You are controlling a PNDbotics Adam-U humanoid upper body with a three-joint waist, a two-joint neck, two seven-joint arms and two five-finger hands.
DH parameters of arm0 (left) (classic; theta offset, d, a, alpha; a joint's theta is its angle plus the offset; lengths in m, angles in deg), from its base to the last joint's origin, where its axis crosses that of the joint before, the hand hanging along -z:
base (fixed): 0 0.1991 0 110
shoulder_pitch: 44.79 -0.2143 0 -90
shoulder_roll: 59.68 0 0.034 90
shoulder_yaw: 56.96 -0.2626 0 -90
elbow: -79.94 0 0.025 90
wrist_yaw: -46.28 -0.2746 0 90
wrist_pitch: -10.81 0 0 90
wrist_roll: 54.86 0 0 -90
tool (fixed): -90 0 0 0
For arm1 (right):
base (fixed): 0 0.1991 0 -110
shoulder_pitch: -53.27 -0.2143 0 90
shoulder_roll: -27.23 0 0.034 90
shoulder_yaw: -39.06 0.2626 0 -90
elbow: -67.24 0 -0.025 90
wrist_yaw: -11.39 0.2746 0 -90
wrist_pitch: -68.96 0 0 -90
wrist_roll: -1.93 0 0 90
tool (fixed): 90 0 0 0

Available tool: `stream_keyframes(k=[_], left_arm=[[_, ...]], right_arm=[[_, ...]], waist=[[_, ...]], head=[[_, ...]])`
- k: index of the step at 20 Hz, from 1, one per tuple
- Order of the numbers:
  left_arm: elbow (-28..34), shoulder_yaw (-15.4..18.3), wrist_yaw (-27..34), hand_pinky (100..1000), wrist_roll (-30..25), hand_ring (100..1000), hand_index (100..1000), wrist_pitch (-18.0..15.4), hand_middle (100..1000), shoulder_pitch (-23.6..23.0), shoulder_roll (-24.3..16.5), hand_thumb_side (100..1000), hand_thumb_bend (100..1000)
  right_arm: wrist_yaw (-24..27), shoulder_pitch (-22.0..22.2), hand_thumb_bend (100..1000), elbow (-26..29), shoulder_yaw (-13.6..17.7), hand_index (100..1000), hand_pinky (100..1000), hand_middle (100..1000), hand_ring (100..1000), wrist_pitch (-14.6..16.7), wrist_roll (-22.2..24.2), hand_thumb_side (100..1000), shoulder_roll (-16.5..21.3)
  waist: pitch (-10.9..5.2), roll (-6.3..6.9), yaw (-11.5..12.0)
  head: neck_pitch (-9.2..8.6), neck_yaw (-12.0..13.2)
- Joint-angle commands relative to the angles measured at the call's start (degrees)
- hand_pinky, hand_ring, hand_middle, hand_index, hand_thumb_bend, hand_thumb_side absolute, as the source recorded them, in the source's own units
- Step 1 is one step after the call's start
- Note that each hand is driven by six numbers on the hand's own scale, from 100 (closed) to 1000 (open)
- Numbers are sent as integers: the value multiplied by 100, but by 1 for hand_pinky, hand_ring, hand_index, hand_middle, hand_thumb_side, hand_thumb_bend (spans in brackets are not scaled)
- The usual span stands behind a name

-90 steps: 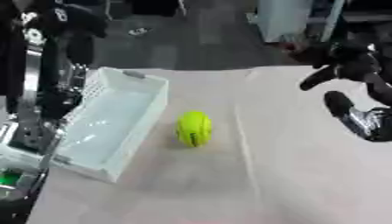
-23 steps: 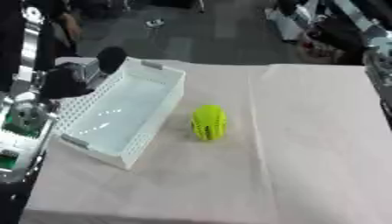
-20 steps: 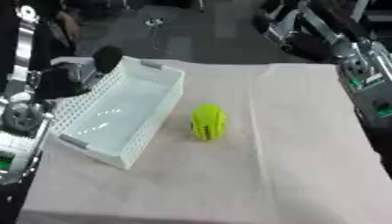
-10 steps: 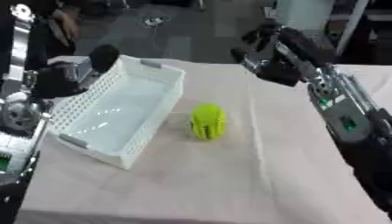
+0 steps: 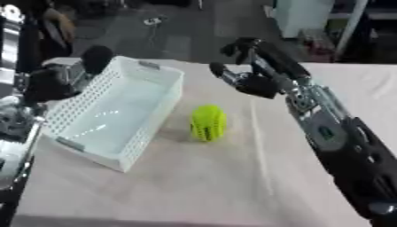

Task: Pick up objects on the table and place them in the box.

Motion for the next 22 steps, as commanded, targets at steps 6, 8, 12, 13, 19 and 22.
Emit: stream_keyframes(k=[6, 8, 12, 13, 19, 22], left_arm=[[75, 51, -20, 628, 17, 560, 713, -21, 753, 136, -26, 706, 588], [75, 51, -14, 628, 18, 559, 713, -24, 753, 154, -15, 706, 587], [75, 40, 1, 626, 2, 558, 714, -32, 752, 177, 11, 705, 589], [75, 40, 5, 626, 0, 558, 714, -33, 751, 183, 18, 705, 589], [75, 38, 19, 625, -11, 558, 714, -34, 750, 213, 52, 705, 590], [75, 38, 27, 625, -13, 558, 715, -37, 750, 240, 64, 705, 589]], right_arm=[[-184, -128, 534, -102, -90, 829, 389, 733, 662, 103, 122, 1000, -178], [-247, -140, 537, -137, -110, 835, 405, 739, 670, 136, 178, 1000, -190], [-392, -171, 553, -264, -127, 844, 438, 747, 683, 178, 285, 1000, -243], [-430, -177, 554, -298, -129, 845, 442, 748, 685, 199, 308, 1000, -256], [-573, -201, 557, -444, -132, 843, 468, 750, 692, 297, 391, 1000, -266], [-627, -222, 553, -537, -143, 843, 482, 756, 697, 328, 412, 1000, -289]], waist=[[-20, 7, 29], [-4, 6, 37], [24, 4, 52], [29, 3, 56], [53, -11, 85], [64, -16, 106]], head=[[-20, -87], [-47, -96], [-130, -113], [-134, -114], [-173, -102], [-176, -111]])
